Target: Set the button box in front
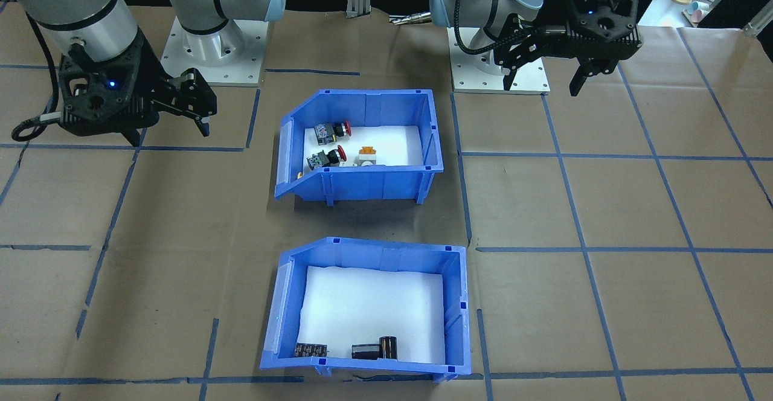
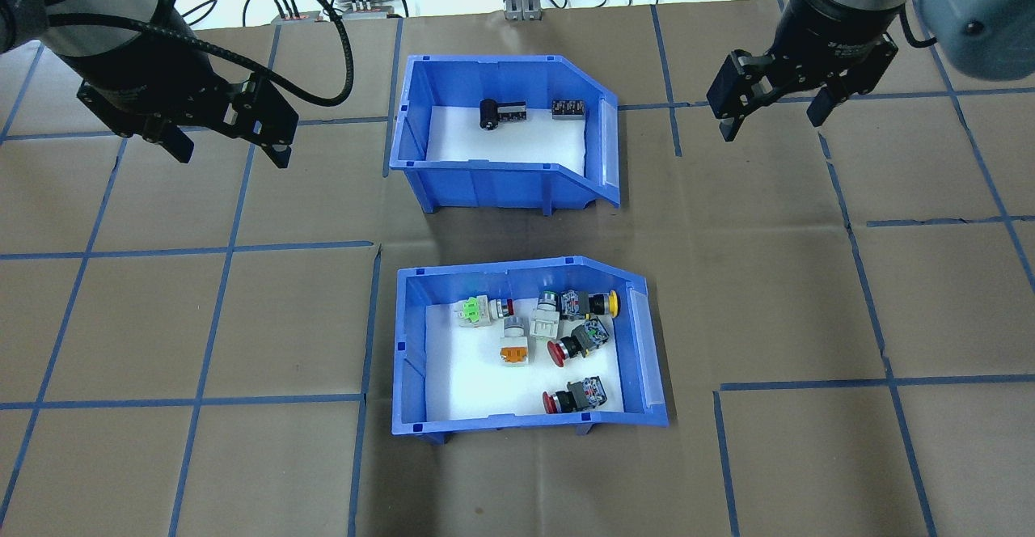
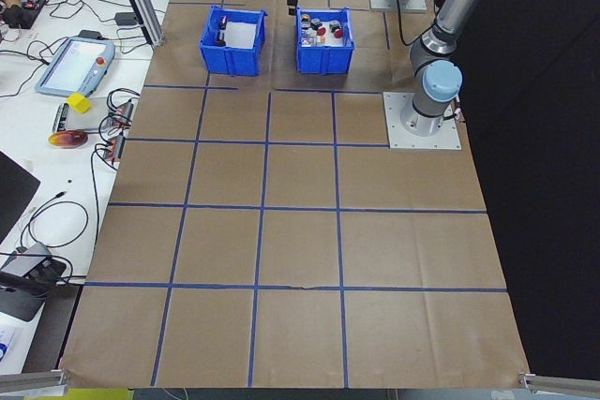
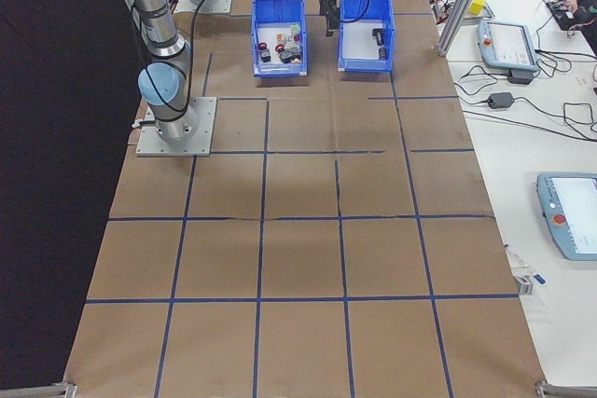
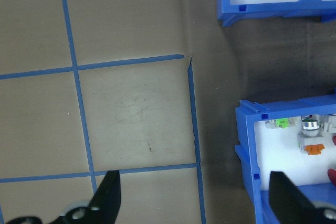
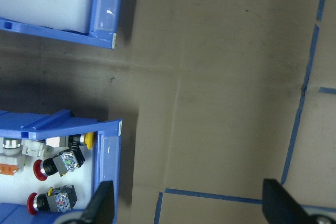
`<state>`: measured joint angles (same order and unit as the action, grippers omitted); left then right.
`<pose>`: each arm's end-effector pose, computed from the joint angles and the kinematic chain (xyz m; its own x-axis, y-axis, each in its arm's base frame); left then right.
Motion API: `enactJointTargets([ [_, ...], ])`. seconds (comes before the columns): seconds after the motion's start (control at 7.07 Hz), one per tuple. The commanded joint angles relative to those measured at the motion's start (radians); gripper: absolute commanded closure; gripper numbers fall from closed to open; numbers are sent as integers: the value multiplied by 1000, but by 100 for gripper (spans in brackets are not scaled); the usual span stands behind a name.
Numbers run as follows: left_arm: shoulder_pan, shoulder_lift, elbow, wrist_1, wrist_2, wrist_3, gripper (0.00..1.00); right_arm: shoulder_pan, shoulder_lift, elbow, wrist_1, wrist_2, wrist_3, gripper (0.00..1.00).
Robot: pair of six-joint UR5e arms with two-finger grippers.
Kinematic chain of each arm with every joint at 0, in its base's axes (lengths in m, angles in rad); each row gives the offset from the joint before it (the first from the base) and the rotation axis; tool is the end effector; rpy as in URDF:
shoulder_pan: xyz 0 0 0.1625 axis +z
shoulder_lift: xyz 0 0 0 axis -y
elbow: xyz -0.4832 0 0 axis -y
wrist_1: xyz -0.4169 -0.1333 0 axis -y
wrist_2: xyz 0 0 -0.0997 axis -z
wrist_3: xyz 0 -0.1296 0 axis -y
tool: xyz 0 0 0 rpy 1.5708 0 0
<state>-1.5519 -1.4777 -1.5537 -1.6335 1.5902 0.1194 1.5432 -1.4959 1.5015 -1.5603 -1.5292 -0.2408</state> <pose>-0.1218 -0.4776 0.5648 -0.9947 0.0993 -0.0249 0.1003 0.9939 -0.0448 0.1234 -0.5543 0.5109 -0.9765 -0.2109 -0.0442 -0.2114 0.9774 0.0057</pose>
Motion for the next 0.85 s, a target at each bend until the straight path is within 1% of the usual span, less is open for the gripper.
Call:
enactJointTargets([
  [0.0, -1, -10, 1, 4, -4, -1, 1, 2, 113, -116, -1, 3, -183, 0],
  [0.14, 1, -15, 0, 17, -12, -4, 1, 15, 159, -160, -4, 3, -350, 0],
  [0.28, -1, -18, 0, 26, -13, -32, 1, 52, 219, -197, -35, 1, -515, 0],
  [0.42, -2, -18, -2, 24, -18, -166, 1, 105, 273, -234, -43, -26, -562, 0],
  [0.57, -8, -7, -17, 12, -63, -352, 1, 179, 325, -274, -50, -78, -684, 0],
  [0.71, -13, 19, -61, 12, -135, -520, 1, 240, 366, -293, -135, -95, -765, 0],
])
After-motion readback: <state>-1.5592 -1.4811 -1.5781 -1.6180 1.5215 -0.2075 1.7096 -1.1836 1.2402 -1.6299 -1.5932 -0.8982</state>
